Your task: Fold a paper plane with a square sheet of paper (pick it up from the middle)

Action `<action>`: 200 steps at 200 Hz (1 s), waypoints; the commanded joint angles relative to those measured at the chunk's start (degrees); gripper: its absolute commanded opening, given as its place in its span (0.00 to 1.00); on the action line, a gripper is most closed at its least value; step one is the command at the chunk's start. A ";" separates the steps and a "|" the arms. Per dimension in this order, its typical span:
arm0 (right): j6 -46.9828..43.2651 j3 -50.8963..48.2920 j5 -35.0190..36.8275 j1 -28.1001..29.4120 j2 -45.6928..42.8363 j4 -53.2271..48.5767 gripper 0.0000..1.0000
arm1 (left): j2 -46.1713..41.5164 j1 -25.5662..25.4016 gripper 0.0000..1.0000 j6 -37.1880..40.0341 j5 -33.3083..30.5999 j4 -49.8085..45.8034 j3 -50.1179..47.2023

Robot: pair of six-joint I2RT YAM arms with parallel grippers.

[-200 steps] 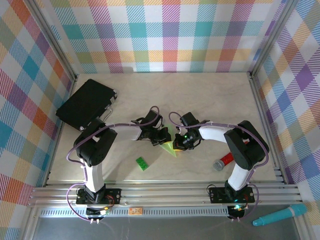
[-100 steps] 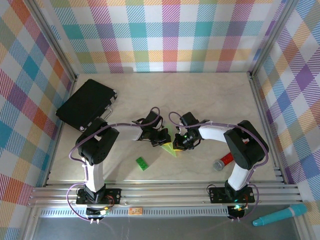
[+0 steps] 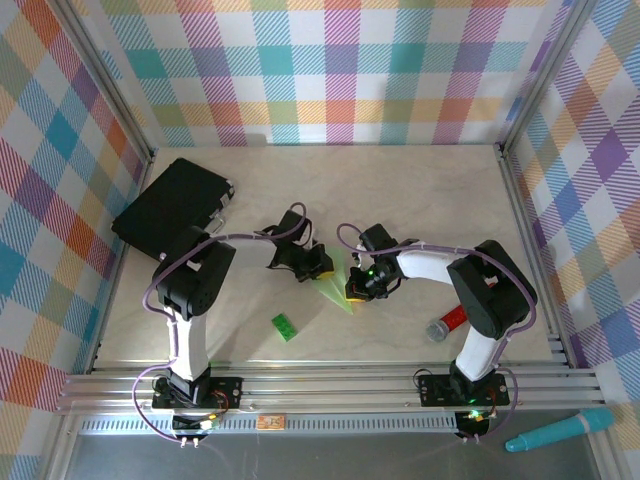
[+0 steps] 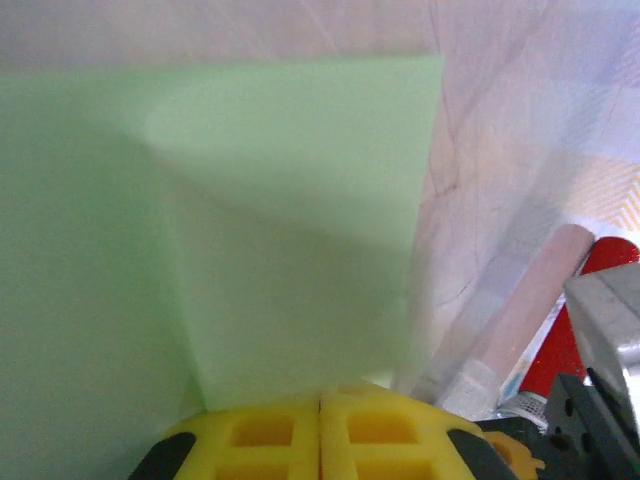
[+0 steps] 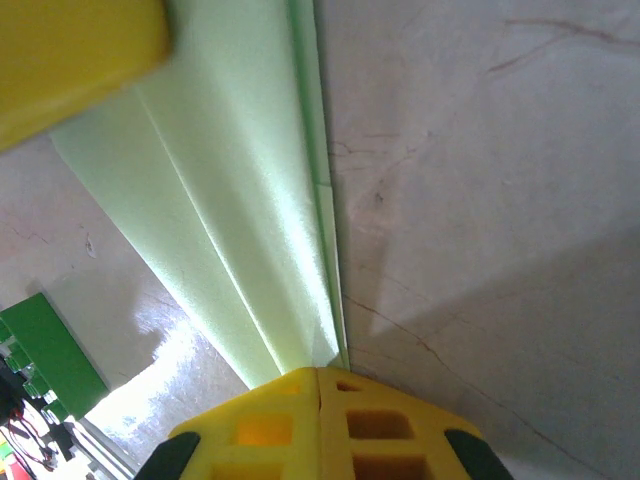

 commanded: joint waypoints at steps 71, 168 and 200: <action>-0.26 -5.25 11.93 0.46 5.62 -9.81 0.03 | 6.40 11.07 0.08 3.45 -9.43 -3.05 5.58; -0.24 -4.46 7.31 0.46 3.38 -7.20 0.05 | 5.19 14.05 0.11 8.53 -8.48 -9.30 12.90; -0.04 -2.25 3.79 0.31 0.94 -5.12 0.10 | 0.88 14.07 0.15 8.24 -7.24 -11.09 14.79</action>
